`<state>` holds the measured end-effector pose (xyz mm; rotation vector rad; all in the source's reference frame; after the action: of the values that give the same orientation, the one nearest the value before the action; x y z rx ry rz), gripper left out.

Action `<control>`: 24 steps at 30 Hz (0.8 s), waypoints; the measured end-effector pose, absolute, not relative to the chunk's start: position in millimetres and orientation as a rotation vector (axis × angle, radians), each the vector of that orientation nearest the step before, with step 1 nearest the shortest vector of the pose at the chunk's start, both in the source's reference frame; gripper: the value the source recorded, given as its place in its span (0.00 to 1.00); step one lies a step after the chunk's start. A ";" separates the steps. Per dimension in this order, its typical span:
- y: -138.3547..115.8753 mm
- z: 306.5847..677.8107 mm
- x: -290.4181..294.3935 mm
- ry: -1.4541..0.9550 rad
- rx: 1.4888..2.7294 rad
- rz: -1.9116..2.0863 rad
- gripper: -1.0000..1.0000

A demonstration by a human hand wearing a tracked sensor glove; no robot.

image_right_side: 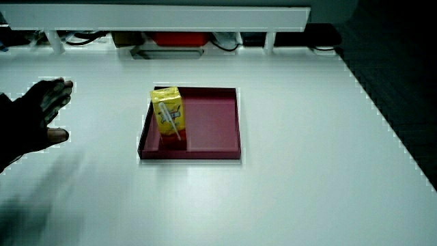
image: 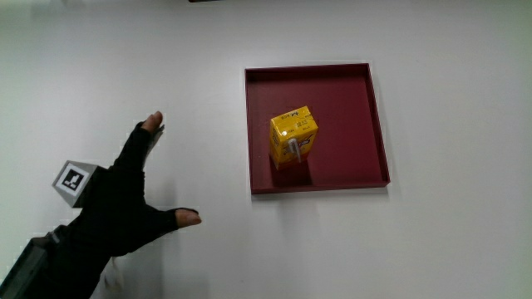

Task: Pick ice redtea

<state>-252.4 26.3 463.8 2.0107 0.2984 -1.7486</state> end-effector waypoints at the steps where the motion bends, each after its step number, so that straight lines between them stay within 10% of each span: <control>1: 25.1 462.8 -248.4 0.310 2.001 -1.761 0.50; 24: -23.2 491.4 -166.8 0.210 1.908 -1.694 0.50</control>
<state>-166.8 -23.2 491.4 1.9084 0.2097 -1.6939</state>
